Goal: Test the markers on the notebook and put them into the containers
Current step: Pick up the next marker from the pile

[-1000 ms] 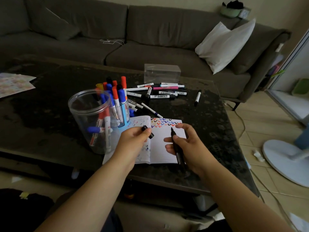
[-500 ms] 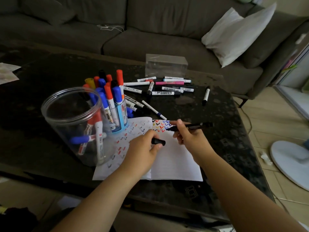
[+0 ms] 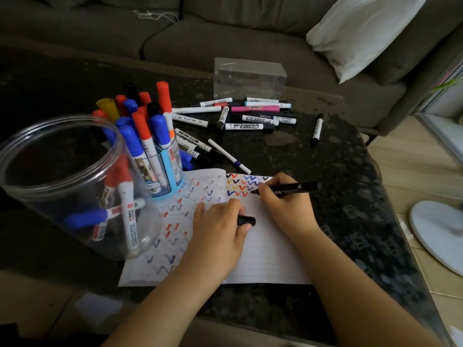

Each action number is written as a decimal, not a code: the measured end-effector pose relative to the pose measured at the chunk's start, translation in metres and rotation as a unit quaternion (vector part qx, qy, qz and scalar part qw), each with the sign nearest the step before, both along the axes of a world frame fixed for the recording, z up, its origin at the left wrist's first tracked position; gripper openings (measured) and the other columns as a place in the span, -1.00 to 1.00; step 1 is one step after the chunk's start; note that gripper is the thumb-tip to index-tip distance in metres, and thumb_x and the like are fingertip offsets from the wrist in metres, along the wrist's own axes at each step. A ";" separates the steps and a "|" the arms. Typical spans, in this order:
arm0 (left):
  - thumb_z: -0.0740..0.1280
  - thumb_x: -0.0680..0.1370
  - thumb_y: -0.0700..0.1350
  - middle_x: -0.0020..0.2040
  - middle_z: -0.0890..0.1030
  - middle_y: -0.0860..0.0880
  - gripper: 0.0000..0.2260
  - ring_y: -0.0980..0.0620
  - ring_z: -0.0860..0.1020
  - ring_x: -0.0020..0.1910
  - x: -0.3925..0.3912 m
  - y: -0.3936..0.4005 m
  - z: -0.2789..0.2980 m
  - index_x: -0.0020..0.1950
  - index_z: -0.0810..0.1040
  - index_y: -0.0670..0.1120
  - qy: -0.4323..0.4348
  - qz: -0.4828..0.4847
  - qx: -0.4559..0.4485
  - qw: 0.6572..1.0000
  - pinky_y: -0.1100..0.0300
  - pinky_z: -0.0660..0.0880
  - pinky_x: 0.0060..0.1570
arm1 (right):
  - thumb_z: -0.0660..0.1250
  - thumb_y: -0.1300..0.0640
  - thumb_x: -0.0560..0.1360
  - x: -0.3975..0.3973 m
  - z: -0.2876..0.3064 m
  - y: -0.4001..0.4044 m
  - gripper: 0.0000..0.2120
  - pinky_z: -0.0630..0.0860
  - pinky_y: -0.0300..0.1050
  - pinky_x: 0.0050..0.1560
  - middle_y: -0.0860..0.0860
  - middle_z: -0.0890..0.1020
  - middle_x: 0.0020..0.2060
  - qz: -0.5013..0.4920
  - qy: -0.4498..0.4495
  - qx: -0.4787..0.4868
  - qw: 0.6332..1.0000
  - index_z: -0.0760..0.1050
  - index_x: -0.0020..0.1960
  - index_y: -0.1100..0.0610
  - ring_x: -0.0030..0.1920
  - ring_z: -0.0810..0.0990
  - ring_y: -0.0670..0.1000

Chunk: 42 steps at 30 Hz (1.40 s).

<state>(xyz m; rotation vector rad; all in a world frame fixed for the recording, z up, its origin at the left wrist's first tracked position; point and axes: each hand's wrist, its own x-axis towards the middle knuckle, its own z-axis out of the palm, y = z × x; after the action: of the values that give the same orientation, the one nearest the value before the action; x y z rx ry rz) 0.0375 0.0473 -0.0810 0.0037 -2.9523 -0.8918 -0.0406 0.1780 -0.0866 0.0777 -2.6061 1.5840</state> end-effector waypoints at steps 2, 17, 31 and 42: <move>0.18 0.59 0.02 0.22 0.47 0.15 -0.84 0.18 0.36 0.28 -0.001 0.000 0.000 0.15 0.32 0.07 -0.002 0.004 -0.001 1.000 0.08 -0.01 0.46 | 0.40 0.16 0.47 0.000 -0.001 0.000 -0.87 0.38 -0.42 -0.39 -0.05 0.54 -0.39 0.009 -0.001 0.008 1.000 0.53 -0.23 0.17 -0.40 0.48 -0.24; 0.18 0.59 0.01 0.21 0.47 0.15 -0.84 0.19 0.36 0.26 -0.001 0.000 -0.002 0.16 0.31 0.08 0.010 0.008 -0.007 1.000 0.08 -0.02 0.46 | 0.37 0.15 0.47 -0.004 -0.005 -0.001 -0.87 0.38 -0.42 -0.43 -0.05 0.54 -0.38 -0.020 -0.027 0.039 0.999 0.50 -0.22 0.16 -0.42 0.48 -0.25; 0.12 0.62 0.02 -0.22 0.54 -0.01 -0.82 0.09 0.50 -0.20 0.011 -0.019 0.034 -0.05 0.48 0.02 -0.071 0.138 0.312 0.937 0.25 0.42 -0.22 | 0.25 0.20 0.57 0.042 0.052 0.014 -0.86 0.31 -0.25 -0.40 0.01 0.50 -0.46 0.082 -0.104 -0.241 0.961 0.53 -0.11 0.22 -0.43 0.37 -0.08; 0.18 0.60 -0.01 -0.36 0.53 0.08 -0.82 0.11 0.50 -0.27 0.067 -0.013 0.078 -0.09 0.53 -0.01 -0.056 0.075 0.427 0.899 0.17 0.47 -0.06 | 0.22 0.23 0.57 0.104 0.098 0.009 -0.73 0.29 -0.20 -0.40 0.09 0.49 -0.51 0.132 -0.058 -0.243 0.959 0.35 -0.31 0.16 -0.48 0.37 -0.05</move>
<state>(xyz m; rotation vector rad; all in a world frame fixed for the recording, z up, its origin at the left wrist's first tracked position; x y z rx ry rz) 0.1047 0.0348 -0.0032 0.3202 -2.3302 -2.1026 0.0634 0.1868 0.0111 0.3140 -2.2739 2.3401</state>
